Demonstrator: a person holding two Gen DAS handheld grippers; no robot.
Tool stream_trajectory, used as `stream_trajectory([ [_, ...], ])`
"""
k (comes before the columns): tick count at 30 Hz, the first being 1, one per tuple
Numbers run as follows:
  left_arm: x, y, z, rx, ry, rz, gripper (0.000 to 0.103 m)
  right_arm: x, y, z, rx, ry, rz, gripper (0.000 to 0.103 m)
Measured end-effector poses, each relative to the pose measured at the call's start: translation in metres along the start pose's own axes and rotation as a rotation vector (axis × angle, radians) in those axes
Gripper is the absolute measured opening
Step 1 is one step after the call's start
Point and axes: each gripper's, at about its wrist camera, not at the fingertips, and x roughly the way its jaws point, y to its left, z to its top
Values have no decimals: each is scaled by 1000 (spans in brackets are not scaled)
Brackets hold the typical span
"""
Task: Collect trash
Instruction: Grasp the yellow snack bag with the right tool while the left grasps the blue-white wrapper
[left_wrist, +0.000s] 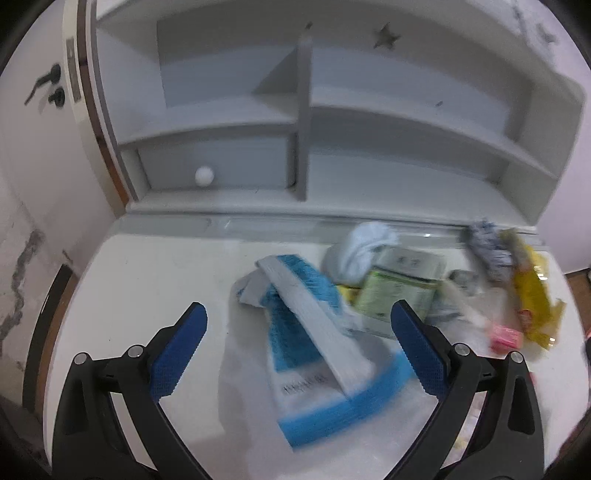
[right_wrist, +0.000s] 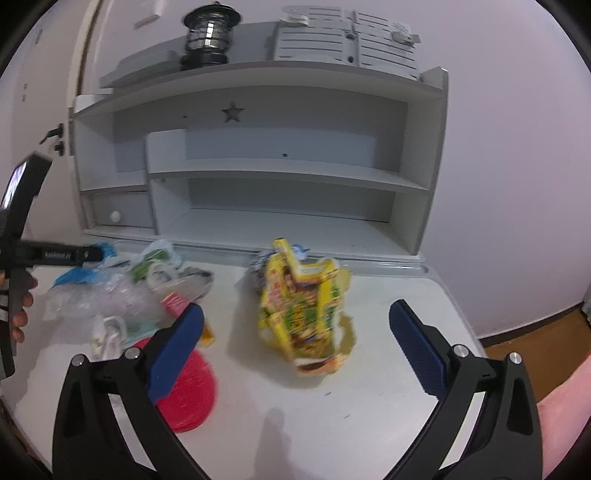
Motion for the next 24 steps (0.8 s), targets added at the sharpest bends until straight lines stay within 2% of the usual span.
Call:
stream_trajectory([
  [5,23,30,-12,-2,66,65,97,21,-16,8,7,69,-6,97],
  [7,25,47,-15,-38,74,42,97,35,-15,8,5,111,9,97],
  [10,27,66,-17,-71,85,8,97,51,-7,10,4,165,80,97],
  [14,31,76,-15,-91,98,-24,97,67,11,15,-61,202,80,95],
  [18,36,69,-9,-82,109,-37,97,88,18,17,-80,257,75,84],
  [21,28,60,-8,-61,104,-89,97,97,18,15,-84,286,72,81],
  [23,27,53,-7,-29,93,-64,97,101,19,15,-91,294,65,71],
  [24,30,53,-8,-18,103,-51,97,103,18,14,-84,301,73,56],
])
